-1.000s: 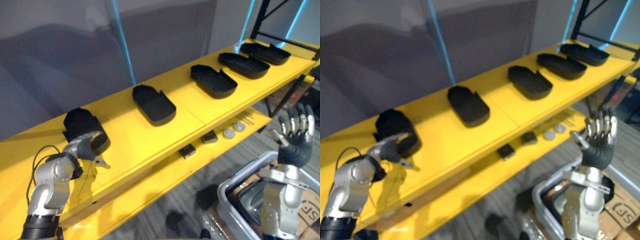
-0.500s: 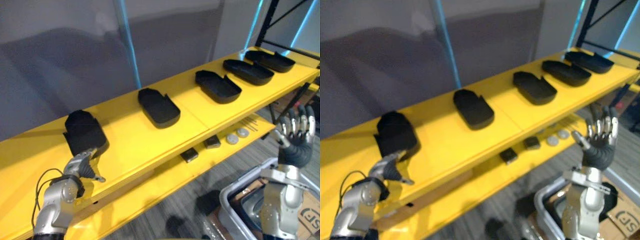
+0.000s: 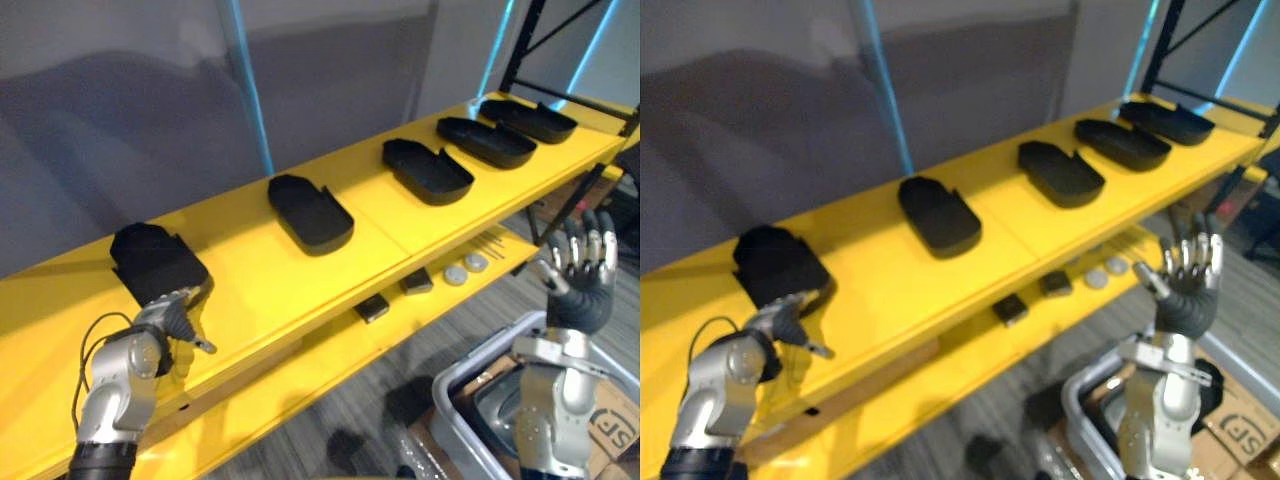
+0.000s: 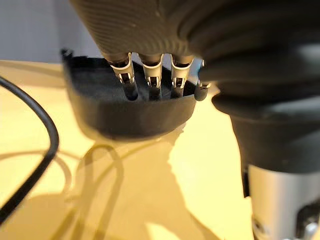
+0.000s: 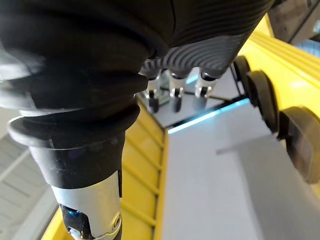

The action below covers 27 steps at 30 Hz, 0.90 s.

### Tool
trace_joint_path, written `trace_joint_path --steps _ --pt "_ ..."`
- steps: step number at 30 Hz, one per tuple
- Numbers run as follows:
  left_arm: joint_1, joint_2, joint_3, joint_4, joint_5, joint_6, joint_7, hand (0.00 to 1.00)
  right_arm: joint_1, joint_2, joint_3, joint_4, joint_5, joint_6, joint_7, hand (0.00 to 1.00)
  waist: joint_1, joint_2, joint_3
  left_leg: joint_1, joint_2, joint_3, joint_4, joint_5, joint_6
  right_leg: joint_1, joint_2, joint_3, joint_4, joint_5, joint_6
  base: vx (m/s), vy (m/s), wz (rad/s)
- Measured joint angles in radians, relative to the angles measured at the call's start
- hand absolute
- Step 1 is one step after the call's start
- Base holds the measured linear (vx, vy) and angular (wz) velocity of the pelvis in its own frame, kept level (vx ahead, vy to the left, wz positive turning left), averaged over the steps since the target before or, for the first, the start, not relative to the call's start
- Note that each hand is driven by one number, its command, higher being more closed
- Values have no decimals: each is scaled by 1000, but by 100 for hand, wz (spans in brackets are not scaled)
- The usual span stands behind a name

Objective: Walk over and take plastic housings, then place them on the shelf

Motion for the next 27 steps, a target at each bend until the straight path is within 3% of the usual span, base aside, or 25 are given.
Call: trace_joint_path --steps 4,8,11,15,16,18,21,24,27 --pt "-3 27 -2 -45 -41 -47 -10 0 0 0 0 -1 0 0 1 0 0 0 0 4 0 5 -1 -1 0 1 0 3 0 0 0 3 1 -2" --pt "-5 60 -33 -121 -81 -133 -81 0 0 0 -1 -6 0 0 0 0 0 1 0 5 0 7 0 -3 1 2 0 3 0 0 0 0 0 0" --pt "-7 62 -43 -160 -81 -170 -135 0 1 0 -1 -29 0 1 0 0 0 2 1 5 1 8 2 -5 1 2 0 3 0 0 0 0 0 0" --pt "-10 81 -68 -185 -80 -168 -207 0 1 0 -1 -60 0 1 0 0 1 4 2 5 1 10 10 -10 1 5 -1 3 0 0 0 0 0 0" --pt "-10 80 -68 -185 -79 -147 -205 0 1 0 -1 -63 0 1 -1 0 1 4 2 4 1 10 16 -14 2 6 -2 3 0 0 0 0 0 0" --pt "-9 80 -67 -185 -80 -93 -145 0 1 0 -1 -63 0 3 -2 0 1 4 3 4 0 10 16 -15 3 6 -3 3 0 0 0 0 0 0" --pt "-7 77 -42 -181 -138 -17 30 0 2 0 -1 -63 0 8 -1 0 2 5 4 4 0 10 16 -15 4 6 -3 3 0 0 0 0 0 0" --pt "3 57 34 -181 -265 -14 253 0 2 12 -2 -63 -36 4 -1 0 5 8 6 3 0 7 16 -15 4 7 -3 1 0 0 0 0 0 0" --pt "12 9 106 -210 -384 -40 411 0 1 17 -1 -68 -89 -3 -8 0 14 8 8 1 -1 2 15 -15 4 8 -3 -2 0 -1 0 4 -1 5"
